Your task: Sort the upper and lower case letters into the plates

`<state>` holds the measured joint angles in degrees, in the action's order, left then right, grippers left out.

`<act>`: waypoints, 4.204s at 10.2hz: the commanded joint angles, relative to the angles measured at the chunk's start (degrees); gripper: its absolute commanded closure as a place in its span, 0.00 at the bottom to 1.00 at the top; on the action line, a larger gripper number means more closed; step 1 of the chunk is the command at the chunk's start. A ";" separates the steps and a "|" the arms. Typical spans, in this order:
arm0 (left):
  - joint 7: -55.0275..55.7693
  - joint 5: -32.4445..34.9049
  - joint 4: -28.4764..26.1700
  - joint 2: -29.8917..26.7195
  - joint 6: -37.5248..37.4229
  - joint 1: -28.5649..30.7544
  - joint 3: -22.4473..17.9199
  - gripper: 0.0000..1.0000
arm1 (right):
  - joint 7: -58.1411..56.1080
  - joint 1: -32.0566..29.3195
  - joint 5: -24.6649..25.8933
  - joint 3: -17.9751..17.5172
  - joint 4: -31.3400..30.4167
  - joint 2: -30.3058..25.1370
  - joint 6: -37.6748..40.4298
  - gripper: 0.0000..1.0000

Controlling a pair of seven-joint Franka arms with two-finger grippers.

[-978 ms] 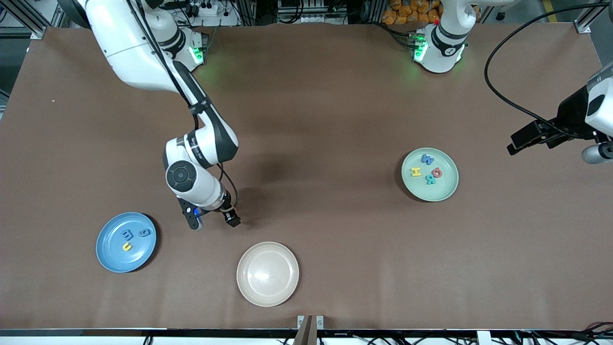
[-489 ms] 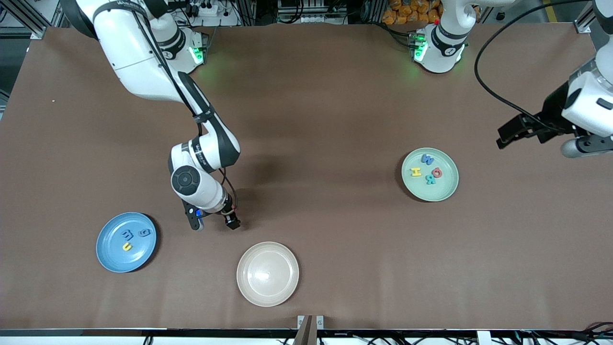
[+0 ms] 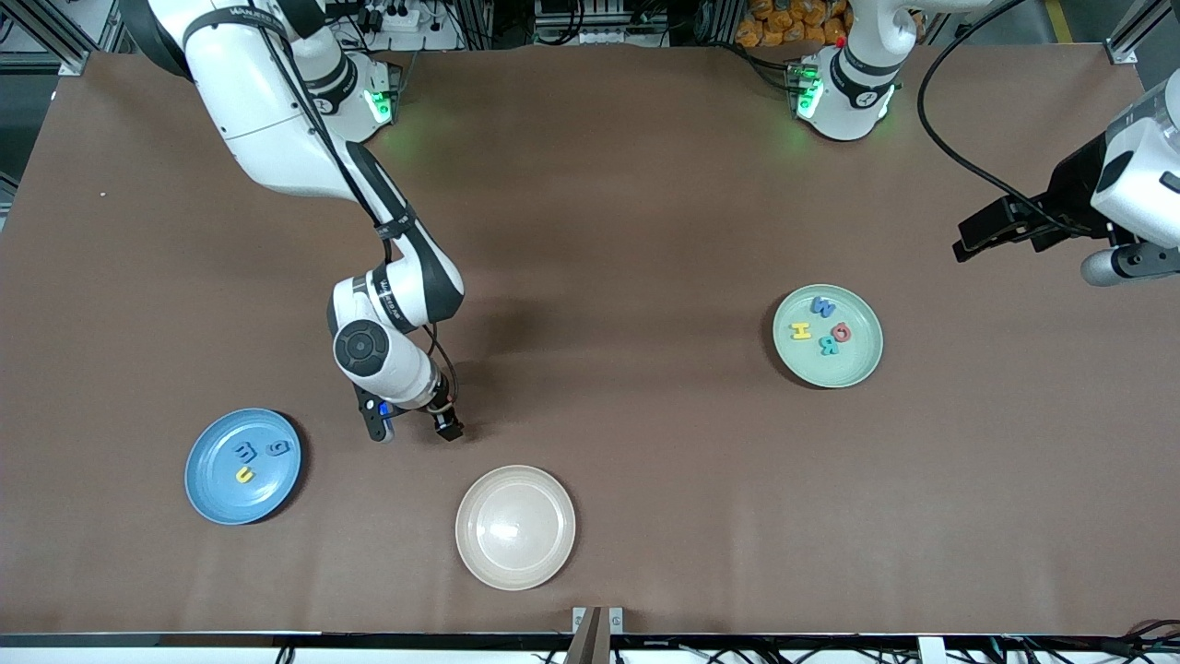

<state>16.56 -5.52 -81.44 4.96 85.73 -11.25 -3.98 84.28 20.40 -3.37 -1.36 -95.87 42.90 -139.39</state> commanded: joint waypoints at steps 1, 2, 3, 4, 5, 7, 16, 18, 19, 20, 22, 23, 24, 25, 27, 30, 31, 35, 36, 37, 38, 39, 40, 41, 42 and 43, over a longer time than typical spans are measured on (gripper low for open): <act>0.58 -0.98 2.17 1.36 -1.27 0.34 -0.50 0.00 | 1.15 -0.01 0.82 -0.04 -0.99 -0.45 -0.53 0.00; 0.57 -0.89 2.17 1.28 -1.27 0.44 -0.51 0.00 | 1.15 0.08 0.82 -0.04 -0.99 -0.53 -0.61 0.17; 0.83 -0.89 2.17 1.28 -1.27 0.09 -0.33 0.00 | 1.06 -0.01 0.82 -0.04 -0.99 -0.54 -0.79 0.91; 0.84 -0.89 2.17 1.28 -1.27 0.00 -0.33 0.00 | 1.06 -0.01 0.82 -0.04 -0.99 -0.62 -0.88 1.00; 0.84 -0.89 2.17 1.28 -1.27 0.17 -0.33 0.00 | 1.06 -0.01 0.82 -0.04 -0.90 -0.62 -0.88 1.00; 0.84 -0.89 2.17 1.28 -1.27 -0.09 -0.33 0.00 | 0.62 -0.27 0.82 -0.13 -0.82 -0.97 -0.70 1.00; 0.14 -0.63 2.17 1.28 -1.27 0.52 -0.42 0.00 | -49.96 -21.97 0.99 1.63 12.19 -2.30 10.99 1.00; 0.22 -0.54 2.08 1.28 -1.27 0.44 -0.42 0.00 | -58.49 -25.66 1.00 1.63 12.37 -0.46 9.58 1.00; 0.22 -0.37 2.08 1.28 -1.27 0.53 -0.50 0.00 | -61.66 -26.72 0.99 1.63 12.46 0.42 7.49 0.78; 0.31 -0.36 2.08 1.28 -1.27 0.53 -0.42 0.00 | -63.26 -26.82 0.82 1.63 12.37 0.43 5.30 0.01; 0.14 -0.45 2.08 1.28 -1.27 0.17 -0.33 0.00 | -67.56 -25.16 0.82 1.54 10.97 -2.10 9.19 0.00; 0.31 -0.28 1.90 1.10 -1.27 0.70 0.37 0.00 | -72.02 -25.06 0.82 1.37 9.22 -5.86 14.45 0.00; 0.22 -0.28 1.64 0.58 -1.53 6.01 5.25 0.00 | -77.63 -25.06 0.82 1.28 5.12 -10.77 17.11 0.00; 0.22 -0.02 1.46 0.05 -1.97 12.41 12.17 0.00 | -82.91 -24.88 0.82 1.36 -1.19 -16.30 17.57 0.00; 0.14 2.08 1.02 -0.31 -3.03 10.82 11.71 0.00 | -86.03 -24.62 1.52 1.10 -11.93 -26.59 17.49 0.00; -0.56 2.89 -0.03 -1.36 -3.03 9.85 11.01 0.00 | -85.95 -19.79 7.32 1.45 -15.85 -38.12 21.78 0.00; -2.31 2.89 -0.99 -1.88 -3.03 10.10 11.01 0.00 | -86.30 -18.83 7.32 1.54 -15.76 -41.11 23.45 0.00; -6.25 4.28 -2.32 -2.94 -2.86 10.02 10.92 0.00 | -86.30 -18.20 6.36 1.19 -7.78 -46.23 37.41 0.00; -6.80 5.25 -2.23 -3.12 -2.85 9.93 10.92 0.00 | -86.30 -18.20 5.05 1.19 -5.58 -46.76 39.70 0.00; -8.03 6.04 -2.32 -3.21 -2.77 10.28 10.92 0.00 | -86.22 -18.73 3.82 1.28 -2.34 -46.85 42.34 0.00; -8.13 6.14 -2.40 -3.21 -2.77 10.46 10.92 0.00 | -86.22 -19.08 3.29 1.45 0.74 -46.68 43.93 0.00; -8.21 6.14 -2.40 -3.21 -2.77 10.37 10.92 0.00 | -86.04 -19.17 3.19 1.45 2.25 -46.59 44.90 0.00; -8.22 6.49 -2.40 -3.21 -2.77 10.28 10.92 0.00 | -85.61 -19.17 3.19 1.54 3.39 -46.59 45.52 0.00; -8.30 6.58 -2.40 -3.12 -2.68 10.28 10.92 0.00 | -85.51 -19.26 2.93 1.54 5.23 -46.42 47.70 0.00; -9.52 6.58 -2.40 -3.03 -2.50 10.20 10.92 0.00 | -85.51 -19.26 3.02 1.63 6.12 -46.33 48.51 0.00; -11.19 7.01 -2.40 -2.94 -2.42 10.19 10.92 0.00 | -85.43 -19.17 2.93 1.54 6.13 -46.41 48.60 0.00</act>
<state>8.00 -0.49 -82.68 3.17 83.03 -0.86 7.04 -1.47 1.89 0.62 0.52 -91.42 -4.05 -92.25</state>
